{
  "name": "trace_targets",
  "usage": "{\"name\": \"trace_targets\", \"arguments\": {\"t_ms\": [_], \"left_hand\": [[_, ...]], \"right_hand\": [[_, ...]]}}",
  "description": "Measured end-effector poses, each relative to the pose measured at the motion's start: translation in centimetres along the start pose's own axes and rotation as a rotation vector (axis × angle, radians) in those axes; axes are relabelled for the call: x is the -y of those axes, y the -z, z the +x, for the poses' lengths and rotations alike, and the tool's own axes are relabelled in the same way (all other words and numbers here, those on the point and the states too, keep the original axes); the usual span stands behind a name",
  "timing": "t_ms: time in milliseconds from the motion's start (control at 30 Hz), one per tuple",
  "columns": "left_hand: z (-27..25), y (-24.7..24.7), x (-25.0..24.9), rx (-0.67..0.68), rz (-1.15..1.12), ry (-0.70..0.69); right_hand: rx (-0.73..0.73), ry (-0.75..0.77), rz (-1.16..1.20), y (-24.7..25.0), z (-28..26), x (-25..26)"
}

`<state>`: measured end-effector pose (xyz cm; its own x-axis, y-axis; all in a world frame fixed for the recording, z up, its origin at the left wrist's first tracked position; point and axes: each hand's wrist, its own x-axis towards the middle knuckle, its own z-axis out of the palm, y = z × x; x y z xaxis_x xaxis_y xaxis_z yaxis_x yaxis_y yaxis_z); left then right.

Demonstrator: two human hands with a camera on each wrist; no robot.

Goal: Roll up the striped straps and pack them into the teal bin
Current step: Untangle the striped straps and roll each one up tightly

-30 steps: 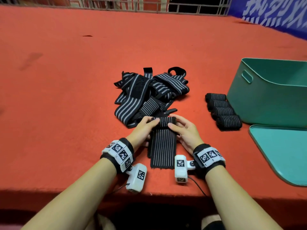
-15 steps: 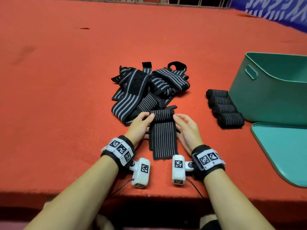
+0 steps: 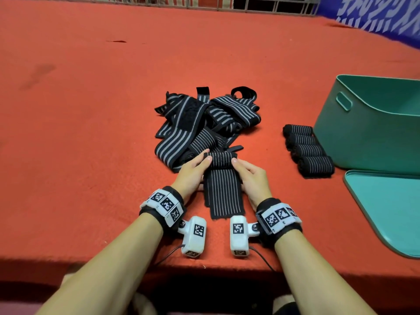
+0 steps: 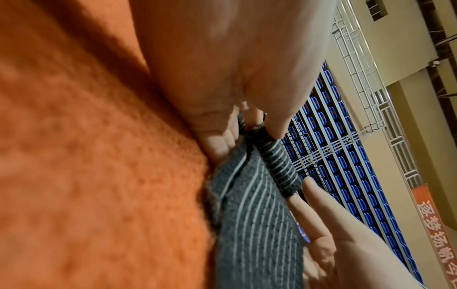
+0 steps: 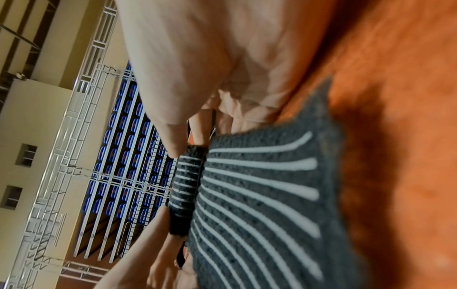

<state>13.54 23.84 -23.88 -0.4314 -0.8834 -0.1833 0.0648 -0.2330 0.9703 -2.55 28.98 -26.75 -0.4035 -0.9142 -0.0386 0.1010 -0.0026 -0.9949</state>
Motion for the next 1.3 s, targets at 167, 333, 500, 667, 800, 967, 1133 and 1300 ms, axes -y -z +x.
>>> {"name": "trace_targets", "arguments": {"t_ms": [167, 333, 500, 667, 800, 967, 1133, 1300], "left_hand": [[-0.1, 0.6, 0.2, 0.022, 0.009, -0.010], [-0.2, 1.1, 0.4, 0.050, 0.015, -0.024], [-0.1, 0.7, 0.4, 0.040, 0.008, 0.003], [-0.3, 0.0, 0.0, 0.060, 0.064, 0.024], [-0.4, -0.1, 0.0, 0.065, 0.095, 0.027], [0.1, 0.4, 0.3, 0.048, 0.036, 0.065], [0.2, 0.9, 0.7, 0.032, 0.001, 0.073], [0.4, 1.0, 0.7, -0.010, -0.047, 0.063]], "right_hand": [[0.010, -0.084, 0.029, -0.2, -0.4, 1.2], [-0.051, -0.134, 0.102, -0.2, 0.0, 1.1], [-0.094, -0.123, 0.094, -0.2, 0.1, 0.9], [-0.145, -0.070, 0.166, 0.0, 0.1, 0.6], [-0.140, -0.076, 0.205, 0.2, 0.1, 0.4], [-0.121, -0.136, 0.180, 0.0, 0.5, 0.2], [-0.102, -0.124, 0.105, -0.2, 0.6, 0.2], [-0.058, -0.068, -0.008, -0.5, 0.3, 0.1]]}}
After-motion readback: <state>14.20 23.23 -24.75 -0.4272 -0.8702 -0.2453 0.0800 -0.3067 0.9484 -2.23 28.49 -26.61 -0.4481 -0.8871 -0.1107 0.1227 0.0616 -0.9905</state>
